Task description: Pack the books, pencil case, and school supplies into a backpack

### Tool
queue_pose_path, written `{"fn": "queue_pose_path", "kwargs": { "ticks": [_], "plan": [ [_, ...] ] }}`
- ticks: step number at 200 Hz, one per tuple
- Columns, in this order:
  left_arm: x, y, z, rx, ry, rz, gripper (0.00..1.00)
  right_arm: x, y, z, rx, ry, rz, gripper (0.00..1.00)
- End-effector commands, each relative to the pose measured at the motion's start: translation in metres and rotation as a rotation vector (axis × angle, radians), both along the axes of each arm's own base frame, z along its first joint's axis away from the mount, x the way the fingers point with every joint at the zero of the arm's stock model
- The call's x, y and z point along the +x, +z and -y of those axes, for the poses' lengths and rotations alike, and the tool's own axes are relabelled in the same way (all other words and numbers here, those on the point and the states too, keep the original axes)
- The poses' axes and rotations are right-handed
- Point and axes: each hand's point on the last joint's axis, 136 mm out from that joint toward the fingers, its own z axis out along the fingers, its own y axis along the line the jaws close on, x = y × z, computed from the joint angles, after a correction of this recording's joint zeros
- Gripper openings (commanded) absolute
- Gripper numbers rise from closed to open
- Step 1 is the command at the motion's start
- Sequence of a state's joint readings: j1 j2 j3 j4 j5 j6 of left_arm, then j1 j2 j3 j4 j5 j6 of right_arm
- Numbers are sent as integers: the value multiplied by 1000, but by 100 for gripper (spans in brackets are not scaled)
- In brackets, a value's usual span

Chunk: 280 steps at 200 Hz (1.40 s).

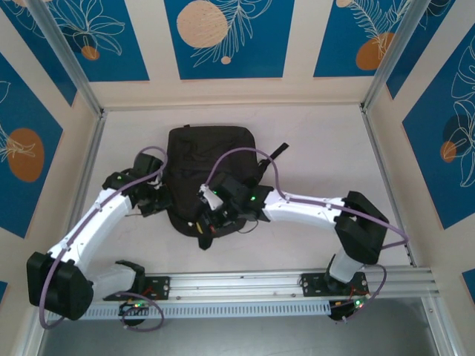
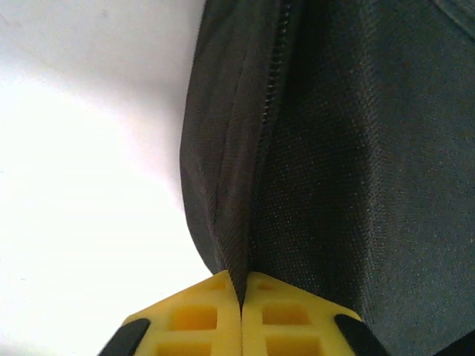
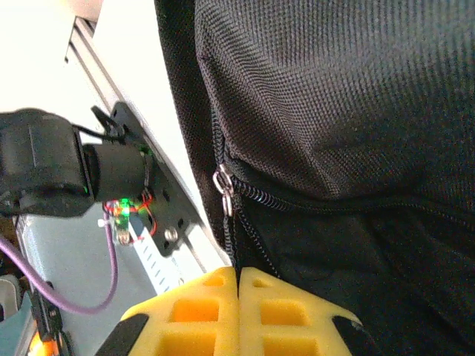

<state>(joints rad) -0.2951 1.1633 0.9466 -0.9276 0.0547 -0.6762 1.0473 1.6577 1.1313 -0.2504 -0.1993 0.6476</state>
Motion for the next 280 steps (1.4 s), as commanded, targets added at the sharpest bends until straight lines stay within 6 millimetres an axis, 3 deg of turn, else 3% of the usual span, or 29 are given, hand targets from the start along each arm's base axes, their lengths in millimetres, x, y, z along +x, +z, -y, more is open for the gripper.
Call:
{"fn": "queue_pose_path", "kwargs": {
  "ticks": [1,15,39,68,100,140,171,202,280],
  "plan": [
    [12,22,-4,-43,54,79,29,8,6,-20,26,-20,-23,0],
    [1,23,1,-110,75,88,47,14,6,-24,24,-41,0,0],
    [-23,22,0,-151,112,63,57,23,7,-23,27,-84,19,0],
    [-44,7,10,-254,170,-6,61,24,3,-22,25,-94,14,0],
    [-41,-6,21,-311,193,-31,61,21,1,-23,32,-92,-1,0],
    [-39,-16,24,-297,188,-42,49,20,1,-21,34,-95,-4,0],
    [-34,-21,21,-264,179,-38,20,14,-4,-18,22,-71,-4,0],
    [-31,-21,13,-211,173,-22,0,6,-5,-8,20,-45,6,0],
    [-26,-14,4,-160,164,22,0,-7,-13,28,-7,-24,29,0]
  ]
}}
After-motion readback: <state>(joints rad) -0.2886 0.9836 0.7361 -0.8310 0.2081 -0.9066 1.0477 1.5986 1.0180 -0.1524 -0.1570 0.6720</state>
